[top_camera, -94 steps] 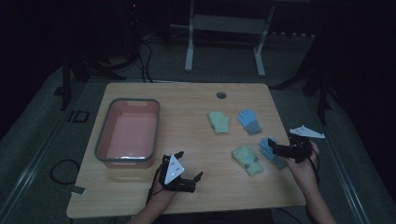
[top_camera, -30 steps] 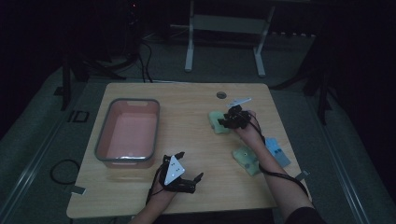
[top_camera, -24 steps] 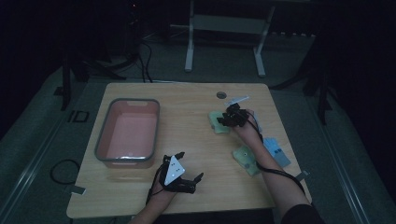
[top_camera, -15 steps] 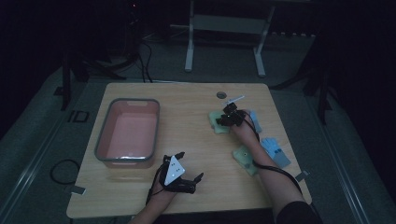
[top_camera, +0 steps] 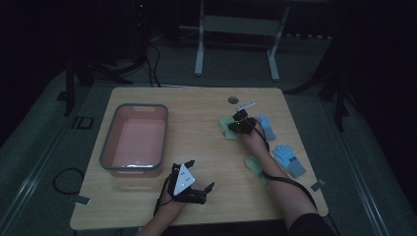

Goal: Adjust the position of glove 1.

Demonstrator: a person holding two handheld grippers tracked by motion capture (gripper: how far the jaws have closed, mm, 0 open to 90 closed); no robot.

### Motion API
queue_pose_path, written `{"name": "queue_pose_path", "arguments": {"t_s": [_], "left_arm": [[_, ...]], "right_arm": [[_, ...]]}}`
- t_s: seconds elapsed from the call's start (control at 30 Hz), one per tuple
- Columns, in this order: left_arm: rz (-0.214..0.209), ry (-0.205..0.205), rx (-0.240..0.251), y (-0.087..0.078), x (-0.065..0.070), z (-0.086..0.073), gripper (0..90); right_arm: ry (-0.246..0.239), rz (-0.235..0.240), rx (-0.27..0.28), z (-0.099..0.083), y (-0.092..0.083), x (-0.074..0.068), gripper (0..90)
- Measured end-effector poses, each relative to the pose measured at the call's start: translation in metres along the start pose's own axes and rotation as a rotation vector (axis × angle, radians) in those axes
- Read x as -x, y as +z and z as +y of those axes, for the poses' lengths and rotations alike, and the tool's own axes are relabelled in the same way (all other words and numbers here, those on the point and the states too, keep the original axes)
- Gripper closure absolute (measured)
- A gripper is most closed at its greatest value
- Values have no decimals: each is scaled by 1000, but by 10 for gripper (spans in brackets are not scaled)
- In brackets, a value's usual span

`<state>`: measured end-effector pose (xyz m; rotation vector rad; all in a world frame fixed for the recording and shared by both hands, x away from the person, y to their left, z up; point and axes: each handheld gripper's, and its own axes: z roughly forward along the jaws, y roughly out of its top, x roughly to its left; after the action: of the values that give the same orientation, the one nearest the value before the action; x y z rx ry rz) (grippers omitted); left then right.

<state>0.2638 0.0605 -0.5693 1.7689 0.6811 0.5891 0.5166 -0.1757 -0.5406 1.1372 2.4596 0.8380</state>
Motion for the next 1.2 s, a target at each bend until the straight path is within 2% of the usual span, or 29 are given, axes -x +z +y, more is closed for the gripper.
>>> {"name": "queue_pose_path", "arguments": {"t_s": [0.1,0.23,0.33,0.53,0.7,0.97,1.07,1.2], "left_arm": [[-1,-6,1,0,0,0,11],[0,-10,0,0,-1,0,11],[0,-7,0,0,0,0,11],[2,-9,-2,0,-1,0,11],[2,-5,-3,1,0,0,11],[4,-2,-5,1,0,0,11],[6,2,-4,1,1,0,11],[7,2,-2,1,1,0,11]], "right_arm": [[12,-29,12,1,-5,-4,860],[27,-33,29,4,-19,-10,862],[45,-21,54,6,-34,-16,862],[55,-40,87,7,-66,-32,862],[49,-34,120,9,-95,-45,862],[37,-13,189,6,-142,-82,862],[30,-5,199,-1,-151,-97,862],[31,-8,197,-15,-154,-113,862]]}}
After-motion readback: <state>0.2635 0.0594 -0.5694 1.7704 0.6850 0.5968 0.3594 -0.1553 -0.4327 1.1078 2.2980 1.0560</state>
